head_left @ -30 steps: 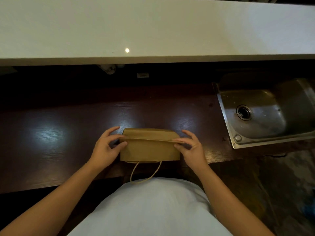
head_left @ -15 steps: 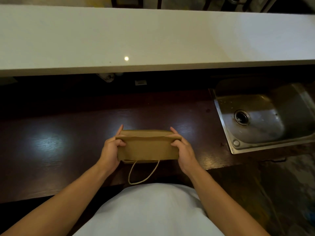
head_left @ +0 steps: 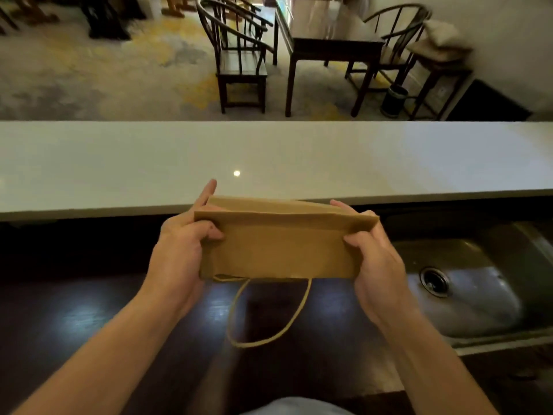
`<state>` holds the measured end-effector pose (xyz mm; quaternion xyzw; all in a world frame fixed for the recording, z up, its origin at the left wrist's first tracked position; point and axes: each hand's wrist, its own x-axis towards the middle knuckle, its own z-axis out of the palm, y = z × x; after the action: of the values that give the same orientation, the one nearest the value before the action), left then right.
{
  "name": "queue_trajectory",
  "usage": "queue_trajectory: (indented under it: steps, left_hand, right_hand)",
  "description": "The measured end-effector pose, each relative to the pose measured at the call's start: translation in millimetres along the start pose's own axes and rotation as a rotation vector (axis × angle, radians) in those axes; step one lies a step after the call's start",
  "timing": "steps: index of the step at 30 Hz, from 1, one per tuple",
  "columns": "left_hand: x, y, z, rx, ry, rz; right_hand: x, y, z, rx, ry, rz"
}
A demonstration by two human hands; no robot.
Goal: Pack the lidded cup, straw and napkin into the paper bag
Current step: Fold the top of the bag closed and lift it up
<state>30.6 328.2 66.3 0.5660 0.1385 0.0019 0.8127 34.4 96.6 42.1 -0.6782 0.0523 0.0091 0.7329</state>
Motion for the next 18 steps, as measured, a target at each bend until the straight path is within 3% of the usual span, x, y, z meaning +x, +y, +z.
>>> queue_trajectory:
  steps: [9, 18]
  left_hand:
    - [60.0, 47.3, 59.9, 0.099, 0.025, 0.067]
    - [126.9, 24.3, 94.5, 0.092, 0.069, -0.074]
  right_hand:
    - [74.6, -69.2, -10.7, -0.093, 0.043, -0.077]
    - [157.1, -58.2, -20.4, -0.226, 0.003, 0.113]
